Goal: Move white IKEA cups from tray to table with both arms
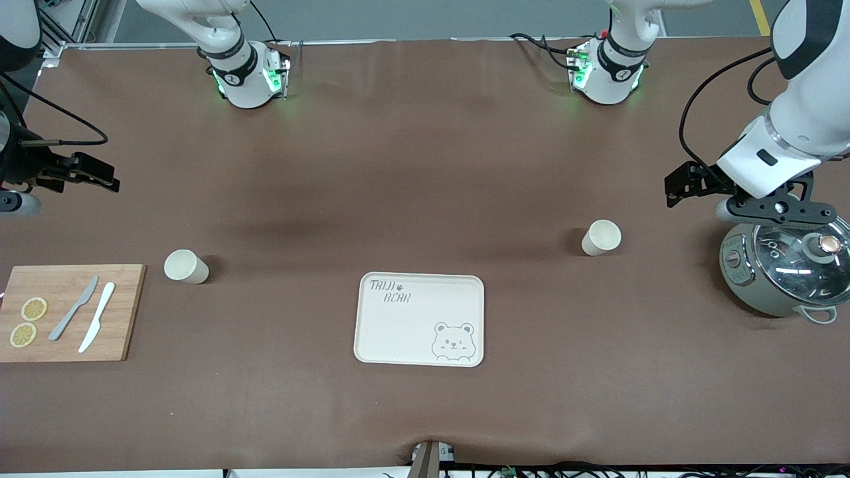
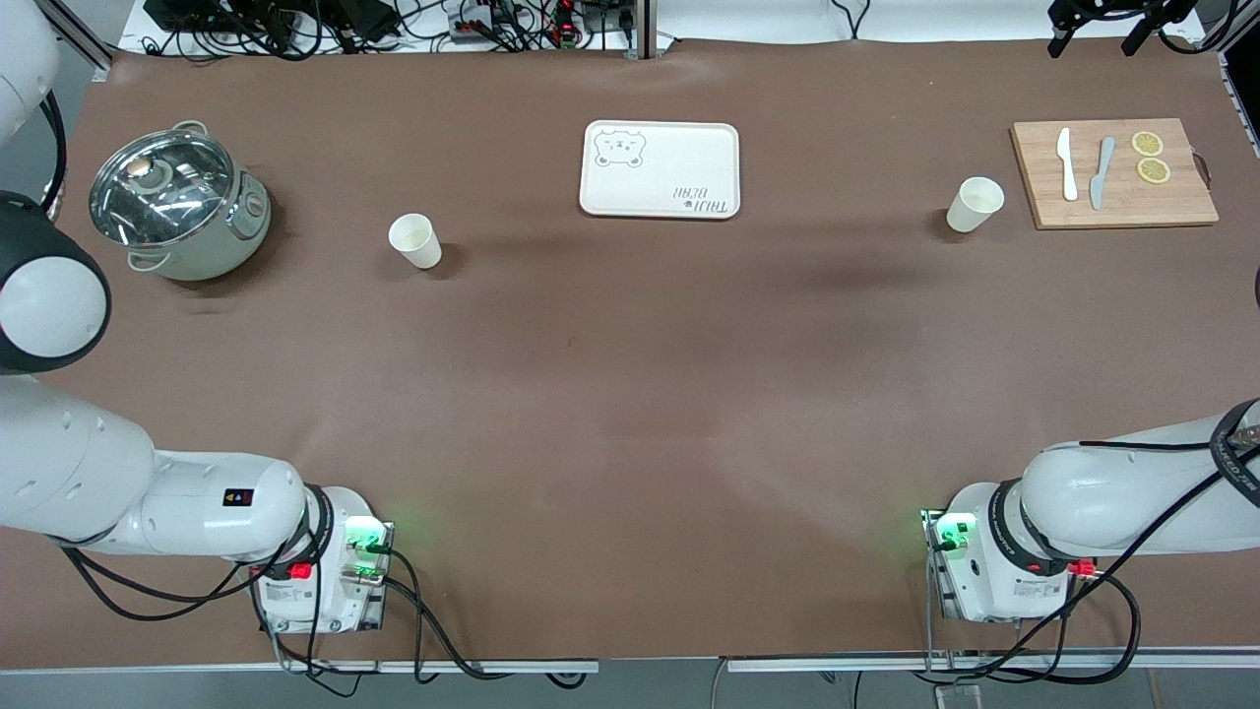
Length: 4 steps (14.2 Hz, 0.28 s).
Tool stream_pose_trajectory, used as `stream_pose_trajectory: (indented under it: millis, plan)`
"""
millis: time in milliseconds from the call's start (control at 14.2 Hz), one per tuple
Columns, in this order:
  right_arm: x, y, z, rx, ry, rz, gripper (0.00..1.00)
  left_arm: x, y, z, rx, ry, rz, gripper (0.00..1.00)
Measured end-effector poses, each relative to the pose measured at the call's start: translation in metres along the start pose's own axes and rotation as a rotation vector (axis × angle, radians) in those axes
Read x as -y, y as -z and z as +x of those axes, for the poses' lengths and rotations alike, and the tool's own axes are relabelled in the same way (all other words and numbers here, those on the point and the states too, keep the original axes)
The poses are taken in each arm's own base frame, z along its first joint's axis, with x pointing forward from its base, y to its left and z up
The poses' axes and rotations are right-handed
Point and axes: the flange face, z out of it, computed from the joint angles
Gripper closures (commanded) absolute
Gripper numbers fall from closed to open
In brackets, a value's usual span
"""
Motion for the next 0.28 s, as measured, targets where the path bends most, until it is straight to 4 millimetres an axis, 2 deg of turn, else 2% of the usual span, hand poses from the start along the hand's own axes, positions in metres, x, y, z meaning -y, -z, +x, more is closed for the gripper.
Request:
stream_pose_trajectory:
  millis: [282]
  plan:
    - [-0.003,0.013,-0.003,-0.03,-0.006,-0.002,0.0,0.0,-0.002,0.001,0.003,0.0,0.0,0.0]
